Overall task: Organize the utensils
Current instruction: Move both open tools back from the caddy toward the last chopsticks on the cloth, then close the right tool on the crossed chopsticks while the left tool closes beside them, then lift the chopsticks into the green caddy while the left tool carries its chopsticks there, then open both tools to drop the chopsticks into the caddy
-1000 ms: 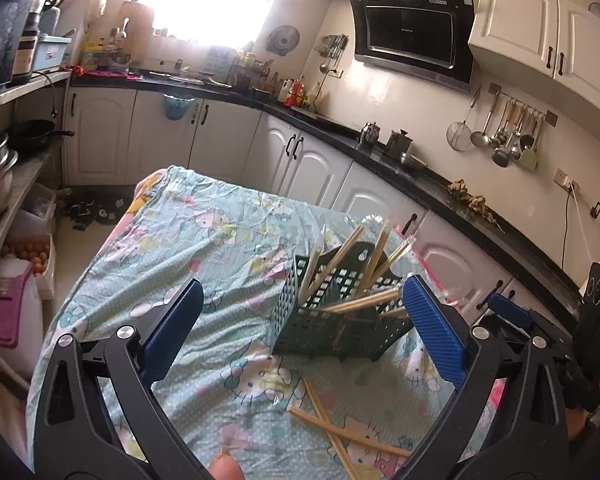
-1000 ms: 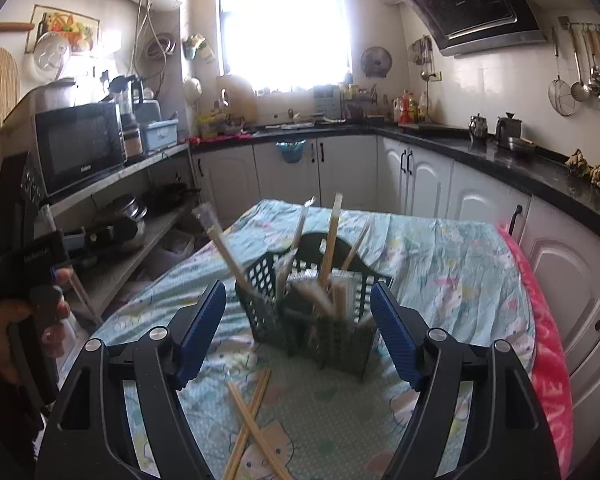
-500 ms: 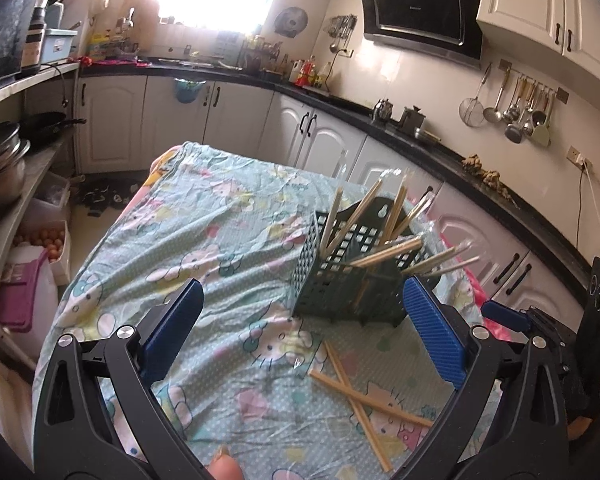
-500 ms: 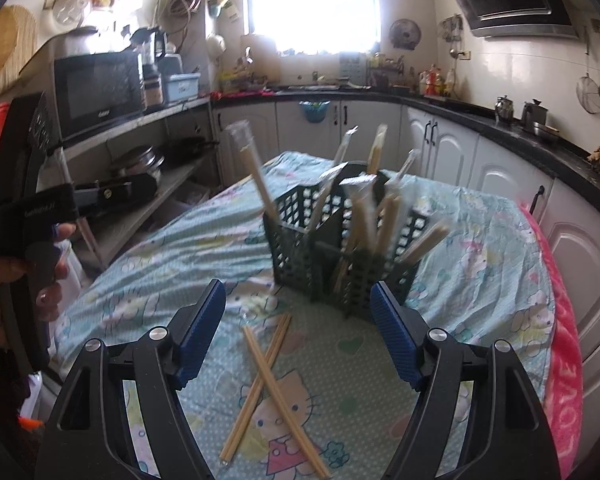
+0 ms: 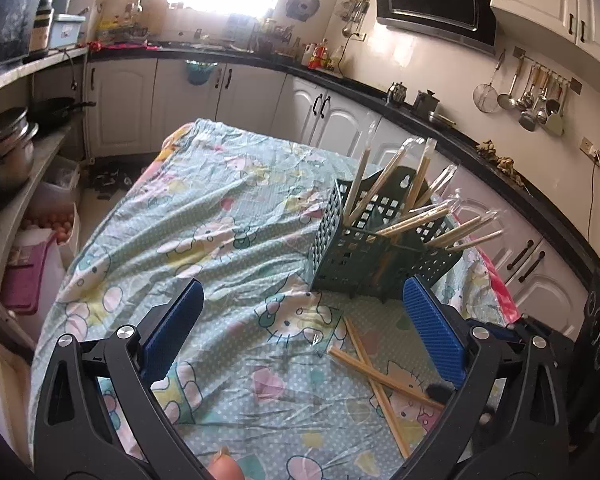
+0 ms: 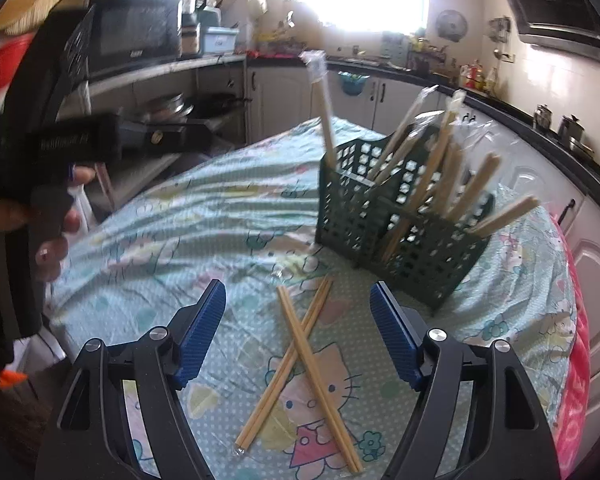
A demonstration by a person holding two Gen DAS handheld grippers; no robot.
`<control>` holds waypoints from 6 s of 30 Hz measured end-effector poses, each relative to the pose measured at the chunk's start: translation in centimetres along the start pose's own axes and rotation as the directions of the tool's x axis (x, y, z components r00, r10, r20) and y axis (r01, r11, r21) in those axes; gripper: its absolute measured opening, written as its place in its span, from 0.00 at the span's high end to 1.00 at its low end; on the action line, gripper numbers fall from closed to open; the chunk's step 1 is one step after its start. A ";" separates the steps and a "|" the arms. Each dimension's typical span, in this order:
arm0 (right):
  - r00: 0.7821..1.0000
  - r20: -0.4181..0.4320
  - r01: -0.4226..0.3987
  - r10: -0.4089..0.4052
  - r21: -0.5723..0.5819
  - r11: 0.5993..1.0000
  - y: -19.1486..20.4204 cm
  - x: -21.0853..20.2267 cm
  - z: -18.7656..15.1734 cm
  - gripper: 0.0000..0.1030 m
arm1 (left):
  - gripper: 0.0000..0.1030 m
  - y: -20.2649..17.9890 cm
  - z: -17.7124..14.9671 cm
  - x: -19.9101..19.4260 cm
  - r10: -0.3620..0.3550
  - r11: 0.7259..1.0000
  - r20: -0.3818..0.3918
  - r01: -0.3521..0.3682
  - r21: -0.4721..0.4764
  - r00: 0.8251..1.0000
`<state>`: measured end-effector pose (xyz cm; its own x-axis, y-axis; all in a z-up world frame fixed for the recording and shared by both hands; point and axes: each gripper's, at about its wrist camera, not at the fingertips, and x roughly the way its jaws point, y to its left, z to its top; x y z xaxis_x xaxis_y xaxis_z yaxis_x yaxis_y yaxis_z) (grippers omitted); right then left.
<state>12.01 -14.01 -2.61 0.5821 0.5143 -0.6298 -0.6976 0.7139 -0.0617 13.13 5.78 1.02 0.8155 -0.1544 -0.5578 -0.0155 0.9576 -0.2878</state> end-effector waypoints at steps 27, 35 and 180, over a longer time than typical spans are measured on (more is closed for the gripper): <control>0.980 -0.201 -0.007 -0.001 -0.040 0.999 -1.0 8.6 -2.8 0.89 | 0.47 -0.1 -1.6 13.0 -0.145 0.985 -0.341 0.104 -0.137 0.929; 0.975 -0.222 -0.002 -0.005 -0.031 1.000 -3.8 5.2 -4.4 0.94 | 0.48 -1.9 -2.4 15.5 -0.182 0.982 -0.428 0.138 -0.132 0.885; 0.908 0.332 0.123 -0.256 0.371 0.920 -11.0 -4.4 11.5 0.41 | 0.67 -3.4 12.8 1.3 -0.160 0.986 0.170 0.151 0.063 0.972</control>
<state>21.97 -18.67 9.76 0.8456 0.4422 -0.2992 -0.4149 0.8969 0.1530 21.69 5.48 11.23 0.8940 -0.2619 -0.3635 0.1447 0.9366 -0.3190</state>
